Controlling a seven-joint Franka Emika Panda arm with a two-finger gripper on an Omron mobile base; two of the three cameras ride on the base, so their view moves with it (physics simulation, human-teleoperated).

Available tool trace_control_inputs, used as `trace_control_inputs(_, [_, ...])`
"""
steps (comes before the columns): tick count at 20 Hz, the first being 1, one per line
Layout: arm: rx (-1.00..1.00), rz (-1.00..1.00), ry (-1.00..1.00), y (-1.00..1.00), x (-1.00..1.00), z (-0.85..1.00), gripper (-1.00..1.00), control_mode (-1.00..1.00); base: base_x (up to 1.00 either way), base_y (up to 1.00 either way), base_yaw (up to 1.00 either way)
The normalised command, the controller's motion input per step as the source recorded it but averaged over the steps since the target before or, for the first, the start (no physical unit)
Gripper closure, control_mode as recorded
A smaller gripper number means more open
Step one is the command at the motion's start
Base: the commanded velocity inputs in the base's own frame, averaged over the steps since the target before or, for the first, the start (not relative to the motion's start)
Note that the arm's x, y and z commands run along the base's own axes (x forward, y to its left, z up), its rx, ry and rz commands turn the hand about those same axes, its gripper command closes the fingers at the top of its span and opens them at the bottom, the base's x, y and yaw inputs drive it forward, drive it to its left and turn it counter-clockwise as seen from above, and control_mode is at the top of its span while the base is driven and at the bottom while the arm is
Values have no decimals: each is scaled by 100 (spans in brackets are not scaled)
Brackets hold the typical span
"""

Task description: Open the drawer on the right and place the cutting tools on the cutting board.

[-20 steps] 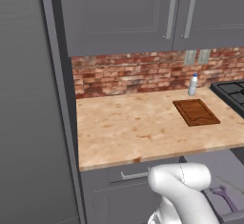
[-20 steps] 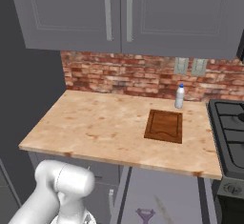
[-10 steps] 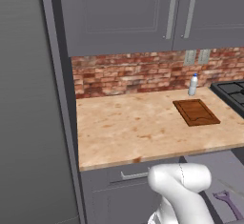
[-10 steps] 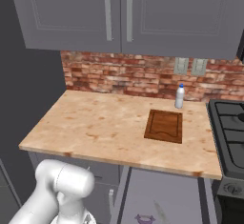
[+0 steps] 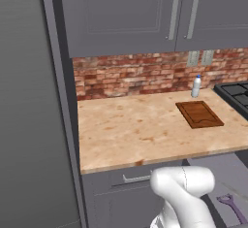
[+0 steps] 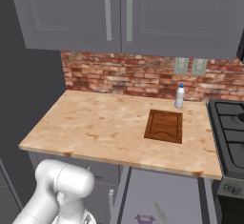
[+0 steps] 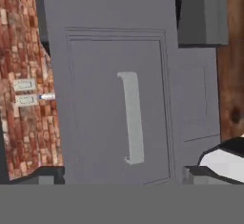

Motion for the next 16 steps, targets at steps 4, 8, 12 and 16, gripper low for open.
trace_control_inputs(4, [0,0,24,40,0,100,-100,-100,0,0,0])
trace_control_inputs(8, [0,0,27,31,0,99,-100,-100,0,0,0])
trace_control_inputs(12, [0,0,27,27,8,87,-100,-100,0,0,0])
trace_control_inputs(16, [0,0,23,17,19,80,-100,-100,0,0,0])
